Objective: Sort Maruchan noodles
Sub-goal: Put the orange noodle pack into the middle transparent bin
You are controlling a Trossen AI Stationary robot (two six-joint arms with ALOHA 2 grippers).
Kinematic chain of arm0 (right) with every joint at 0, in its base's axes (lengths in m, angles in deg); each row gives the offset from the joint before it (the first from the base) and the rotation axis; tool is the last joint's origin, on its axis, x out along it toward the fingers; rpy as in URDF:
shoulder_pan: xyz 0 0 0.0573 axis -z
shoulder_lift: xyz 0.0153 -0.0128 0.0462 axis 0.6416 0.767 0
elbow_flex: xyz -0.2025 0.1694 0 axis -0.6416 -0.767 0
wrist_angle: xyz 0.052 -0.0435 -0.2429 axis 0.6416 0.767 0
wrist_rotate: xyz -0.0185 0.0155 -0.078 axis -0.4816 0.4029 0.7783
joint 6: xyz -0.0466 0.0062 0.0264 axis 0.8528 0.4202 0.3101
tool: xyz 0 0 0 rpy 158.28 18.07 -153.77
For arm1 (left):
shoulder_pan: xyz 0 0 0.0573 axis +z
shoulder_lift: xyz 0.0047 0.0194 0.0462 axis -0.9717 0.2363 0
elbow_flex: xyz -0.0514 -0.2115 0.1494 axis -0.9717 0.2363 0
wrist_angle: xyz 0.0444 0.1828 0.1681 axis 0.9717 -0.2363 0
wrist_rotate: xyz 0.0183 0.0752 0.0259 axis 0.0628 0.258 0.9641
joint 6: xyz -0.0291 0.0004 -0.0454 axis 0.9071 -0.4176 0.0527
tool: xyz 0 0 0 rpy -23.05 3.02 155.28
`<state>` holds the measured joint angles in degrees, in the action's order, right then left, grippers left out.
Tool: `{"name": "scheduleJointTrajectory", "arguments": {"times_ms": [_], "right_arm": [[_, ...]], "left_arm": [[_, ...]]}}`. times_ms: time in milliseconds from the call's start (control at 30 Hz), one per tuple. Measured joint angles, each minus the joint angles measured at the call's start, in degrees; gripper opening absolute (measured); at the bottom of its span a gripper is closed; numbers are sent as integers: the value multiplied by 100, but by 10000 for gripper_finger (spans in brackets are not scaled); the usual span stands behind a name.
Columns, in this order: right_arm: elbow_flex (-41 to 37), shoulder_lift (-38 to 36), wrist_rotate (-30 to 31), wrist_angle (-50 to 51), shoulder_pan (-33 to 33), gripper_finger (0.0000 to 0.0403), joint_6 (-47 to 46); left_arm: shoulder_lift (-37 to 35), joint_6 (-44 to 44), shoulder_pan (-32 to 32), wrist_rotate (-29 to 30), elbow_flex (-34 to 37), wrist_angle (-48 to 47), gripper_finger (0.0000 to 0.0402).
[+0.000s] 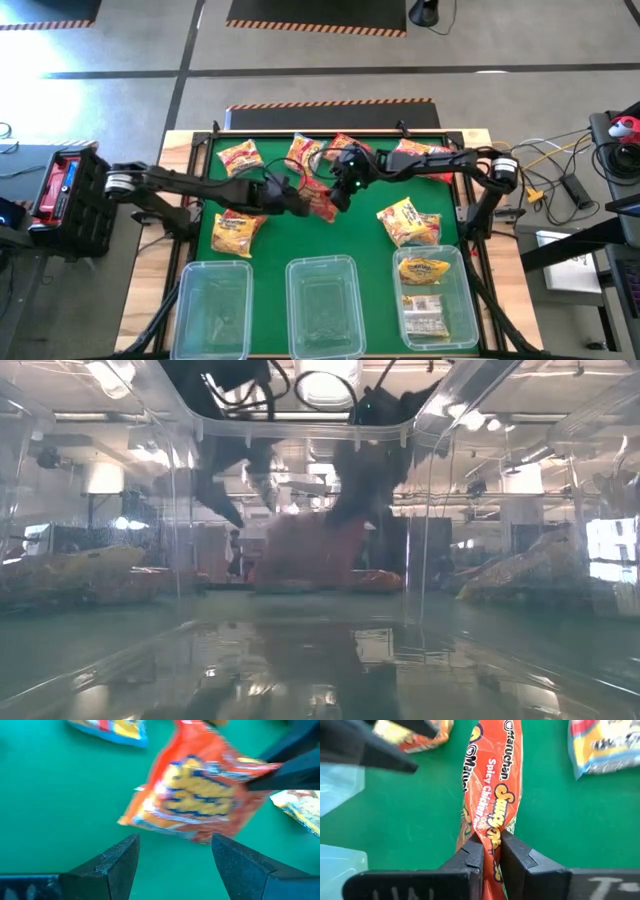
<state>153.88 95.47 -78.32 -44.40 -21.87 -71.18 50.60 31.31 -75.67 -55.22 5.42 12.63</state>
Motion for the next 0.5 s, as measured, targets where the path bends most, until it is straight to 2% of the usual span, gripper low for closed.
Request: {"name": "scheduleJointTrajectory", "arguments": {"times_ms": [300,500], "right_arm": [[351,-604,1,715,-86,33,-276],[538,-1053,-5,1217,-525,33,-646]], "left_arm": [[-416,48,1,458,19,-1223,231],[-397,37,7,584,26,-1418,231]]}}
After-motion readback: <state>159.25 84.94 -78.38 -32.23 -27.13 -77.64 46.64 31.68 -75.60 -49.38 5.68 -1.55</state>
